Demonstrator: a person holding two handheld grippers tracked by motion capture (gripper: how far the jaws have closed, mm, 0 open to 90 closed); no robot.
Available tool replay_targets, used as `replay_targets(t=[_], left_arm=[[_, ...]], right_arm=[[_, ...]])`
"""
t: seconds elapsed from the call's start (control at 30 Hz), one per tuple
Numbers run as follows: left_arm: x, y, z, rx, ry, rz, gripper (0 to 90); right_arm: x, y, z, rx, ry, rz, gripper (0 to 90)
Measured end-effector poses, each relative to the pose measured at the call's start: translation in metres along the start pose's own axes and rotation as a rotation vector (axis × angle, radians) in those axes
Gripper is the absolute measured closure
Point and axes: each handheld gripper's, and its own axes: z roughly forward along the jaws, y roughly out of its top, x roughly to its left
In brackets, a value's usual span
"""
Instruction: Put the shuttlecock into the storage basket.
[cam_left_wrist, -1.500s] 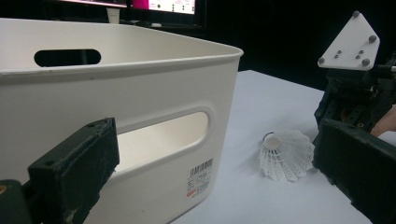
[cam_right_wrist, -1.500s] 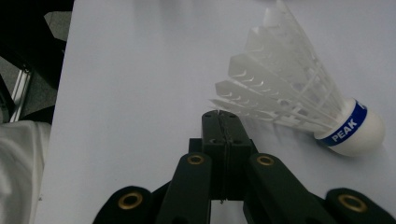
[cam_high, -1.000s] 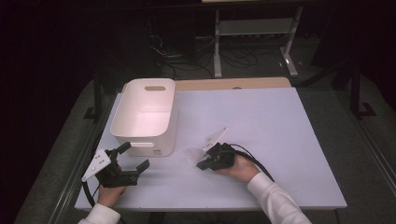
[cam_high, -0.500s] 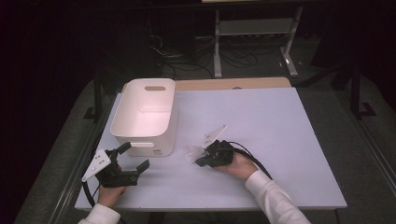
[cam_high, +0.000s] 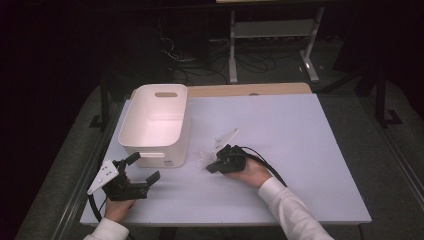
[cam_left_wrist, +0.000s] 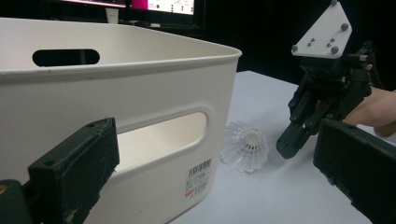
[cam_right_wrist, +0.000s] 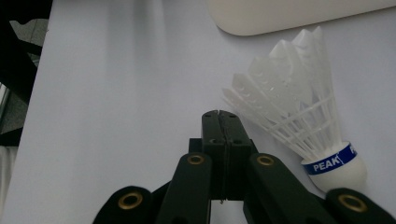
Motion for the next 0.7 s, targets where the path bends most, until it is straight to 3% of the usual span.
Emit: replay_targets(t=[0.37,0.7], left_arm=[[0.0,0.0,0.0,-0.001,0.0,-0.003,0.0],[0.001,0.0,0.0,-0.001,-0.002,-0.003,0.0]], right_arm=[[-0.007,0.011,0.006,-0.006,-0.008,-0.005,88.5],[-0.016,0.017,0.01,-0.018,-0.021,0.022,88.6]])
